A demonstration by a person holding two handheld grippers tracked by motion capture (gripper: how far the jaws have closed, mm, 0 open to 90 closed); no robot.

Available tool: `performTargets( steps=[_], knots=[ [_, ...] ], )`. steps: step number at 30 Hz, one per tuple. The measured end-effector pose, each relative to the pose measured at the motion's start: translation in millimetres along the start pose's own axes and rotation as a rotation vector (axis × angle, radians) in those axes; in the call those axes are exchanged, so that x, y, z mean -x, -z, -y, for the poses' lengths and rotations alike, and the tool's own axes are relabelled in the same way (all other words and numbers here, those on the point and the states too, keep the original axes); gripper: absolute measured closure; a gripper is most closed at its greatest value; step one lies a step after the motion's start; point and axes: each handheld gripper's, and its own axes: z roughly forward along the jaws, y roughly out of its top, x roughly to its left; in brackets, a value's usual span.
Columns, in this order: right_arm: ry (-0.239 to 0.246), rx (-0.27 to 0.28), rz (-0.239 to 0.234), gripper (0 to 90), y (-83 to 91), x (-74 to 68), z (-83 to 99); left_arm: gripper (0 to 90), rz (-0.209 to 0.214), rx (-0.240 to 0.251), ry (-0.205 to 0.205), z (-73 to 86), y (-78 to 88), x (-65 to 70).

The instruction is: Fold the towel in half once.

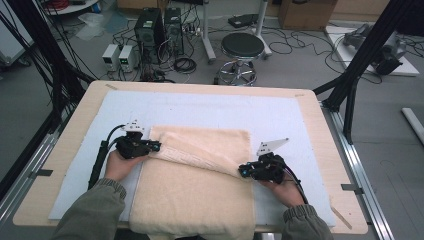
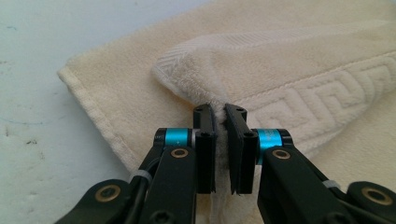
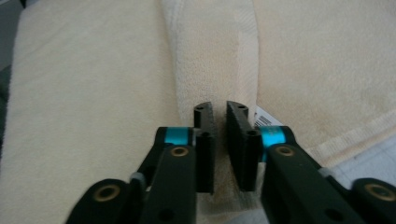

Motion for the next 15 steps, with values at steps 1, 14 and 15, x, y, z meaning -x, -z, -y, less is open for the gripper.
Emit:
performTargets(
  steps=[1, 14, 15],
  knots=[
    [0.009, 0.005, -0.002, 83.4, 1.2, -1.6, -0.7, 82.5, 0.001, 0.022, 0.000, 0.7, 2.9, 1.4],
    [0.089, 0.105, -0.036, 85.0, 35.6, -39.0, -6.2, 82.4, 0.066, 0.144, -0.077, 31.2, 61.1, 38.2],
    [0.099, 0.109, -0.035, 85.0, 37.9, -43.7, -5.1, 82.4, 0.068, 0.144, -0.092, 35.8, 64.3, 44.4]
  ],
)
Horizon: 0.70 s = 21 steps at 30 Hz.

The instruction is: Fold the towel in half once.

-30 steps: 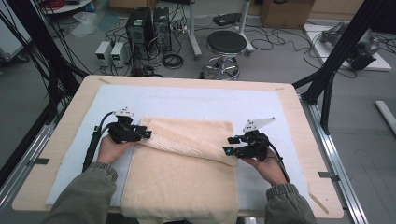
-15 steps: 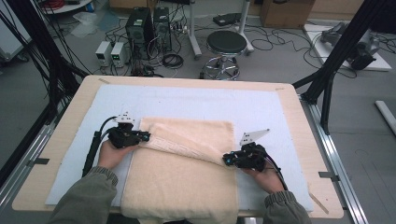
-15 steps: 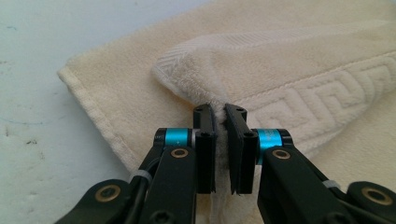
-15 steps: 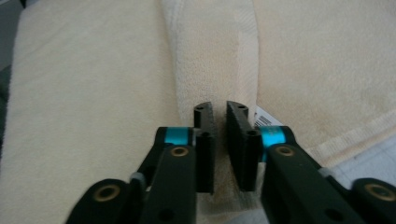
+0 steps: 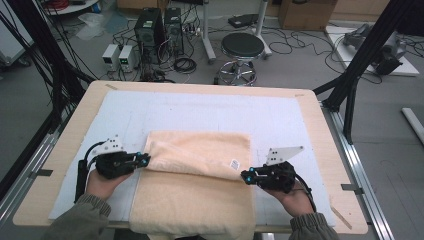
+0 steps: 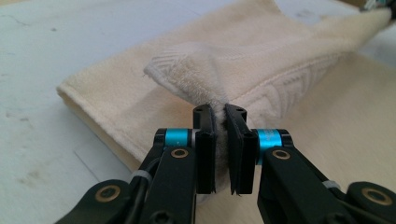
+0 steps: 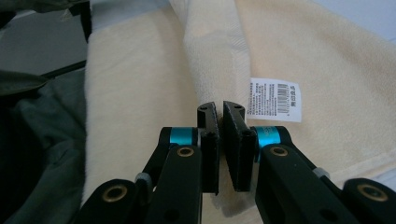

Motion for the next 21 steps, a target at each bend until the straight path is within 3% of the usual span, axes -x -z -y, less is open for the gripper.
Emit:
performTargets(
  steps=[9, 12, 14, 16, 18, 21],
  knots=[
    [0.045, 0.013, -0.034, 85.0, 16.3, -46.2, 12.8, 82.0, 0.048, -0.003, -0.075, 20.0, 33.9, 42.4],
    [0.066, -0.005, -0.054, 85.0, 18.5, -62.4, 15.9, 81.8, 0.057, -0.013, -0.107, 26.0, 45.3, 54.4],
    [0.073, -0.009, -0.064, 85.0, 18.3, -66.7, 17.2, 81.8, 0.065, -0.020, -0.107, 29.1, 48.3, 57.5],
    [0.084, -0.022, -0.094, 85.1, 17.8, -80.9, 21.3, 81.6, 0.073, -0.045, -0.117, 36.4, 53.6, 62.8],
    [0.093, -0.031, -0.115, 85.0, 17.5, -90.2, 24.1, 81.6, 0.104, -0.075, -0.112, 48.6, 59.9, 71.8],
    [0.107, -0.059, -0.146, 83.3, 16.4, -100.1, 28.6, 78.9, 0.151, -0.102, -0.104, 54.1, 62.4, 76.9]
  ],
)
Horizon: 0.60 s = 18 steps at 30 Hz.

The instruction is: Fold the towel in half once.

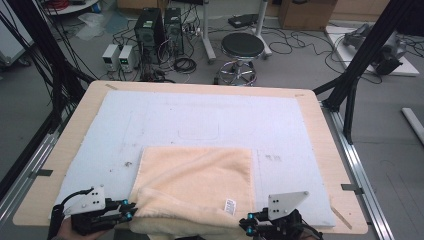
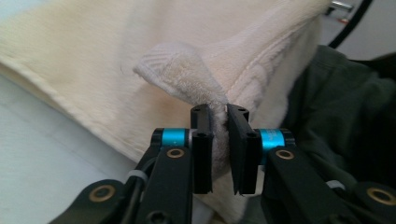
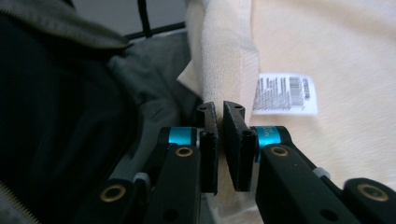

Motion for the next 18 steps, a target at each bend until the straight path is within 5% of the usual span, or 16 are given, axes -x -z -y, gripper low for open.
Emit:
performTargets(
  steps=[4, 10, 12, 18],
  knots=[
    [-0.048, 0.015, -0.026, 67.8, 0.1, 5.3, 0.1, 63.9, 0.036, 0.008, 0.011, -2.3, 0.9, -3.7],
    [-0.070, 0.026, 0.078, 59.8, 2.6, 29.4, -2.7, 57.2, 0.052, 0.044, 0.003, -10.2, 1.1, -10.3],
    [-0.089, 0.020, 0.142, 57.2, 4.4, 52.4, -6.4, 56.8, 0.073, 0.070, -0.020, -14.9, 3.4, -10.7],
    [-0.121, 0.016, 0.217, 52.9, -0.5, 90.5, -13.6, 54.9, 0.011, 0.085, -0.002, -23.4, 2.1, -26.3]
  ],
)
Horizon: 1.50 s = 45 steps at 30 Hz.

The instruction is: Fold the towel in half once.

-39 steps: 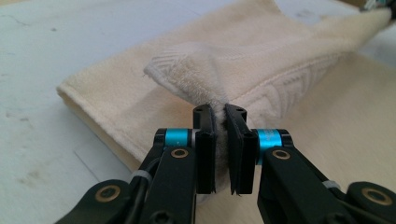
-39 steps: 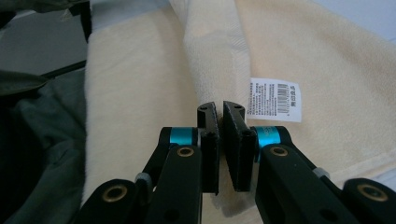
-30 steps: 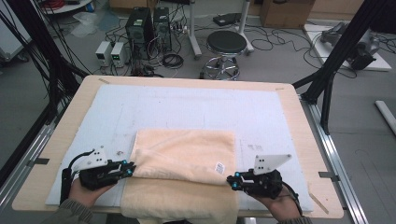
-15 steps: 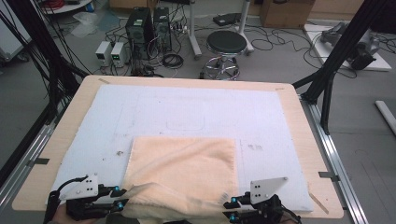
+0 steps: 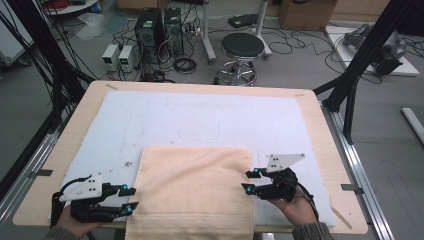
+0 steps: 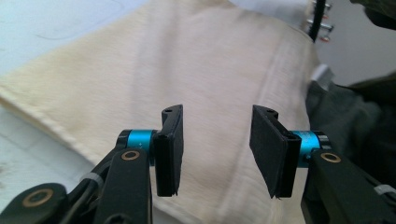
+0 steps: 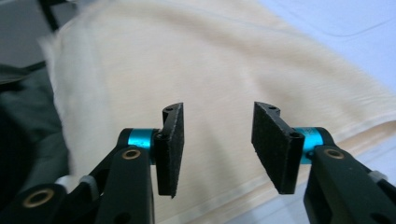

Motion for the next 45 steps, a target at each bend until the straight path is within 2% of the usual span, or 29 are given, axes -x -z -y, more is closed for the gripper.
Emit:
performTargets(
  steps=[5, 6, 7, 8, 9, 10, 11, 12, 13, 15, 16, 17, 19, 20, 22, 25, 29, 31, 33, 34, 35, 36, 37, 38, 40, 42, 43, 44, 45],
  knots=[
    [-0.017, -0.008, 0.045, 50.2, -12.8, 24.7, -11.8, 55.0, -0.088, 0.008, 0.033, -12.1, -14.1, -23.0],
    [-0.008, -0.006, 0.060, 49.5, -14.6, 30.0, -14.2, 55.1, -0.108, 0.010, 0.047, -14.6, -18.6, -28.4],
    [-0.008, -0.006, 0.060, 49.5, -14.6, 30.0, -14.2, 55.1, -0.108, 0.010, 0.047, -14.6, -18.6, -28.4],
    [-0.016, -0.004, 0.085, 48.2, -17.1, 39.2, -18.4, 55.2, -0.128, 0.005, 0.052, -17.1, -23.1, -35.4],
    [-0.025, -0.006, 0.095, 47.9, -18.6, 44.0, -20.1, 55.2, -0.163, 0.003, 0.072, -21.9, -33.4, -48.7],
    [-0.027, -0.006, 0.106, 47.4, -20.0, 48.8, -21.6, 55.2, -0.176, 0.002, 0.078, -23.7, -37.6, -54.0],
    [-0.029, -0.006, 0.114, 47.1, -20.8, 52.1, -22.5, 55.4, -0.211, 0.004, 0.093, -26.0, -44.4, -61.4],
    [-0.030, -0.002, 0.125, 46.6, -22.6, 58.5, -24.1, 55.4, -0.211, 0.004, 0.093, -26.0, -44.4, -61.4],
    [-0.041, -0.004, 0.130, 46.1, -23.8, 63.1, -25.7, 55.5, -0.246, 0.005, 0.107, -29.5, -53.6, -74.5],
    [-0.046, -0.006, 0.143, 45.5, -27.1, 72.8, -28.1, 56.0, -0.281, -0.008, 0.123, -33.3, -62.1, -86.4],
    [-0.055, -0.004, 0.142, 45.6, -29.1, 77.6, -28.4, 56.5, -0.281, -0.008, 0.123, -33.3, -62.1, -86.4],
    [-0.066, -0.007, 0.139, 45.5, -31.0, 80.7, -28.6, 56.6, -0.288, 0.001, 0.152, -35.5, -69.3, -96.1],
    [-0.083, -0.028, 0.147, 45.4, -37.5, 88.8, -27.3, 56.5, -0.299, -0.001, 0.165, -36.4, -72.6, -100.4],
    [-0.092, -0.034, 0.143, 45.4, -40.5, 92.5, -26.0, 56.5, -0.316, -0.017, 0.180, -35.9, -77.5, -109.0],
    [-0.106, -0.056, 0.140, 45.4, -46.0, 98.3, -22.3, 55.8, -0.313, -0.045, 0.219, -33.8, -82.5, -116.0],
    [-0.134, -0.090, 0.112, 46.6, -52.3, 103.7, -17.2, 52.7, -0.309, -0.070, 0.245, -30.0, -88.6, -121.8],
    [-0.118, -0.120, 0.083, 54.1, -55.4, 103.8, -15.4, 48.4, -0.311, -0.096, 0.281, -25.8, -92.2, -126.7],
    [-0.116, -0.128, 0.072, 58.3, -56.6, 103.6, -14.8, 49.5, -0.307, -0.126, 0.279, -23.7, -94.5, -128.3],
    [-0.115, -0.136, 0.056, 63.1, -57.3, 102.9, -14.6, 52.5, -0.309, -0.135, 0.275, -23.0, -96.5, -128.1],
    [-0.110, -0.140, 0.053, 66.0, -57.9, 102.7, -14.6, 57.4, -0.298, -0.140, 0.265, -23.0, -96.7, -127.7],
    [-0.107, -0.142, 0.044, 69.6, -58.6, 102.2, -14.5, 66.4, -0.279, -0.141, 0.262, -23.1, -97.8, -126.8],
    [-0.104, -0.146, 0.034, 74.1, -59.3, 101.7, -14.4, 70.7, -0.279, -0.150, 0.244, -23.5, -98.0, -126.2],
    [-0.104, -0.146, 0.034, 74.1, -59.3, 101.7, -14.4, 75.9, -0.279, -0.150, 0.244, -23.5, -98.0, -126.2],
    [-0.091, -0.155, 0.020, 81.0, -60.8, 99.3, -14.4, 78.9, -0.277, -0.154, 0.231, -24.9, -99.0, -123.5],
    [-0.087, -0.154, 0.018, 83.9, -61.8, 98.0, -15.0, 81.3, -0.299, -0.154, 0.220, -26.4, -98.3, -123.2],
    [-0.081, -0.154, 0.040, 84.7, -60.4, 96.9, -17.3, 82.0, -0.331, -0.135, 0.218, -28.9, -96.6, -125.1],
    [-0.081, -0.154, 0.040, 84.7, -60.4, 96.9, -17.3, 82.3, -0.331, -0.135, 0.218, -28.9, -96.6, -125.1],
    [-0.077, -0.155, 0.073, 84.9, -58.9, 98.5, -20.9, 82.4, -0.349, -0.132, 0.227, -34.6, -96.8, -129.1],
    [-0.074, -0.153, 0.083, 84.9, -57.9, 100.9, -24.4, 82.4, -0.364, -0.129, 0.221, -37.6, -97.3, -130.7]
  ],
)
